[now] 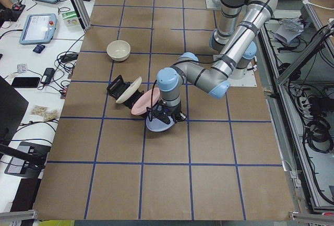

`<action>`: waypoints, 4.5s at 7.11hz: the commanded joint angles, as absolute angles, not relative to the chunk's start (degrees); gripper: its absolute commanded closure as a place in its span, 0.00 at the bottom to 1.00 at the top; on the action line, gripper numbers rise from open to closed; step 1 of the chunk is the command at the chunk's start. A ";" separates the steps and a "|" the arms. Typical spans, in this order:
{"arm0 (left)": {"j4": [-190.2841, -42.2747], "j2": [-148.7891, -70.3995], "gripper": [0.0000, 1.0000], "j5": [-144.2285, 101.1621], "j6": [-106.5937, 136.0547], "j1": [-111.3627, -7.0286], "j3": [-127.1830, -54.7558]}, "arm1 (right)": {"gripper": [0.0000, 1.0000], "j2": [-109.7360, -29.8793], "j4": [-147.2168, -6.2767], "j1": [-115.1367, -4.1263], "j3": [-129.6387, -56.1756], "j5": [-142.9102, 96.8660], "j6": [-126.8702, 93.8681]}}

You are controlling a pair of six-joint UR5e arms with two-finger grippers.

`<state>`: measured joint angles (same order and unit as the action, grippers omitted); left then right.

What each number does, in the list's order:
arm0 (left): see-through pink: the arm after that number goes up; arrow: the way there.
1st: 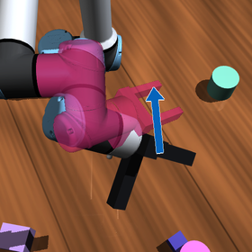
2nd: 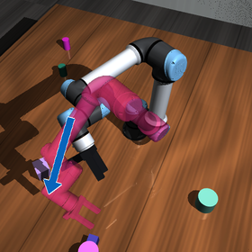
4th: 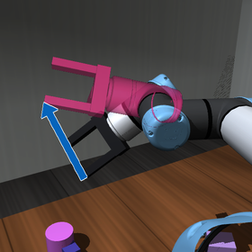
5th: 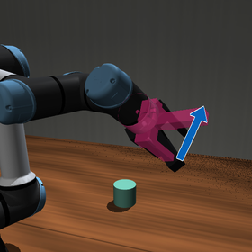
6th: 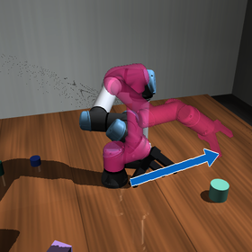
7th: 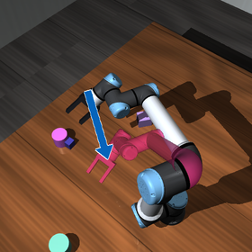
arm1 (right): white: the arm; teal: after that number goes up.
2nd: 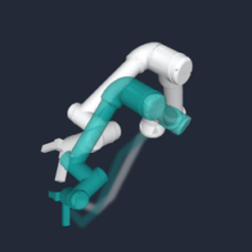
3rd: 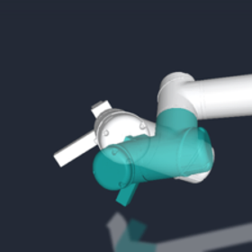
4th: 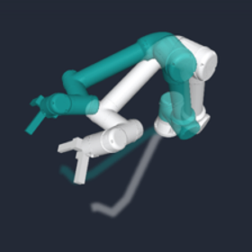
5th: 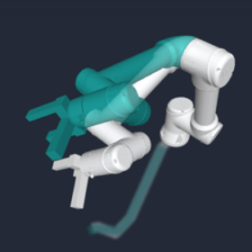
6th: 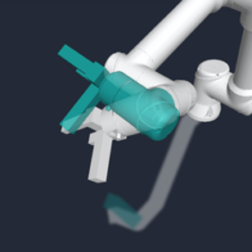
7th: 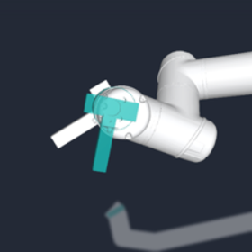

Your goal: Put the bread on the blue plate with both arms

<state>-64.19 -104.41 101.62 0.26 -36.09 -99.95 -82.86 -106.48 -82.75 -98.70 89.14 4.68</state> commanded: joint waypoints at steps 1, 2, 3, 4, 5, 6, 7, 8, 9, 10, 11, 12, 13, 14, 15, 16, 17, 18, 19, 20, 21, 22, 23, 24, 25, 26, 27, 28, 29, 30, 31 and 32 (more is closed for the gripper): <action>-64.77 -102.14 1.00 103.08 0.18 -36.12 -99.06 | 1.00 -82.97 -106.44 -87.08 -98.70 88.95 -0.94; -66.25 -101.35 1.00 106.66 0.26 -36.30 -97.92 | 1.00 -82.88 -106.44 -89.19 -98.88 88.95 -3.75; -67.49 -100.55 1.00 108.96 0.26 -36.30 -97.74 | 1.00 -82.88 -106.52 -91.04 -98.79 88.77 -6.74; -67.59 -99.24 1.00 111.68 0.18 -36.30 -97.65 | 1.00 -82.79 -106.52 -91.58 -98.88 88.77 -7.20; -67.67 -97.58 1.00 114.32 -0.78 -36.21 -97.30 | 1.00 -82.62 -106.61 -91.58 -99.05 88.77 -7.21; -67.68 -95.99 0.99 115.04 -2.27 -36.30 -95.82 | 1.00 -82.53 -106.79 -91.58 -98.70 88.86 -7.21; -68.37 -95.28 0.99 114.53 -2.29 -36.56 -94.23 | 1.00 -82.27 -106.70 -91.15 -98.96 88.86 -6.86; -69.07 -94.06 1.00 113.22 -5.33 -36.56 -93.35 | 1.00 -82.35 -106.70 -91.06 -99.05 88.86 -6.77; -69.08 -93.52 1.00 108.07 -9.19 -36.56 -92.90 | 1.00 -82.35 -106.79 -91.05 -99.14 88.86 -6.77; -69.17 -93.43 1.00 100.88 -12.27 -36.91 -93.07 | 1.00 -82.27 -106.79 -91.05 -99.14 88.94 -6.77; -69.60 -93.78 1.00 97.59 -12.83 -39.61 -93.69 | 1.00 -82.18 -106.79 -90.97 -99.14 88.95 -6.59; -69.87 -93.08 1.00 97.47 -13.01 -44.42 -93.78 | 1.00 -82.09 -107.05 -90.88 -99.49 89.03 -6.50; -71.09 -93.16 1.00 97.47 -12.66 -50.21 -93.08 | 1.00 -82.09 -107.22 -90.62 -99.49 89.03 -6.24; -71.28 -92.64 1.00 96.43 -11.87 -55.15 -92.99 | 1.00 -82.09 -107.14 -90.01 -99.49 89.03 -6.24; -71.28 -93.59 1.00 90.50 -10.65 -57.54 -93.86 | 1.00 -82.09 -106.88 -89.74 -99.58 88.95 -6.24; -71.54 -94.56 1.00 84.52 -9.94 -59.57 -94.04 | 1.00 -82.09 -106.88 -89.74 -99.58 88.95 -6.24; -71.72 -95.01 1.00 80.90 -10.11 -61.85 -95.70 | 1.00 -82.00 -107.05 -89.65 -99.58 88.95 -6.24; -71.28 -95.10 1.00 77.03 -8.80 -65.79 -98.76 | 1.00 -82.00 -106.96 -89.47 -99.49 89.03 -6.15; -70.67 -95.53 1.00 69.86 -6.00 -68.61 -101.14 | 1.00 -82.00 -106.96 -88.95 -99.49 89.12 -5.98; -67.79 -97.10 1.00 65.35 -7.20 -70.90 -102.38 | 1.00 -82.00 -107.05 -88.60 -99.49 89.03 -5.63; -65.50 -98.86 1.00 64.78 -8.08 -75.28 -103.35 | 1.00 -82.00 -107.05 -88.42 -99.49 89.03 -5.28; -60.17 -101.23 1.00 64.78 -8.00 -79.85 -104.49 | 1.00 -82.09 -106.88 -88.42 -99.49 89.12 -5.27; -54.98 -104.82 1.00 64.69 -7.13 -82.68 -104.94 | 1.00 -82.18 -107.05 -88.42 -99.49 88.86 -5.36; -54.24 -107.90 1.00 64.69 -7.21 -84.62 -105.12 | 1.00 -82.09 -107.05 -88.42 -99.49 88.94 -5.36; -52.31 -110.71 1.00 64.77 -7.12 -87.60 -105.03 | 1.00 -82.18 -107.05 -88.42 -99.49 88.95 -5.36; -46.81 -113.87 1.00 64.69 -7.03 -88.76 -105.12 | 1.00 -82.18 -107.05 -88.42 -99.49 88.86 -5.36; -44.32 -116.60 1.00 64.60 -6.94 -89.12 -105.03 | 1.00 -82.09 -107.05 -88.42 -99.49 89.03 -5.36; -41.25 -118.46 1.00 63.56 -4.51 -90.51 -104.86 | 1.00 -82.26 -106.96 -88.42 -99.49 88.95 -5.54; -39.92 -119.61 1.00 63.55 -1.61 -92.01 -104.77 | 1.00 -82.27 -106.96 -88.50 -99.49 88.77 -5.97; -39.90 -120.32 1.00 63.63 -1.41 -92.20 -104.77 | 1.00 -82.35 -106.96 -88.59 -99.49 88.77 -6.24; -39.90 -120.58 1.00 63.81 -1.23 -92.20 -104.85 | 1.00 -82.61 -106.88 -88.94 -99.49 88.77 -6.33; -39.64 -120.76 0.59 63.63 -1.32 -92.20 -104.68 | 1.00 -82.62 -106.96 -89.12 -99.32 87.55 -6.76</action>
<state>-39.92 -120.40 63.71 -1.45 -92.11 -104.78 -82.52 -106.93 -88.86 -99.44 88.47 -6.37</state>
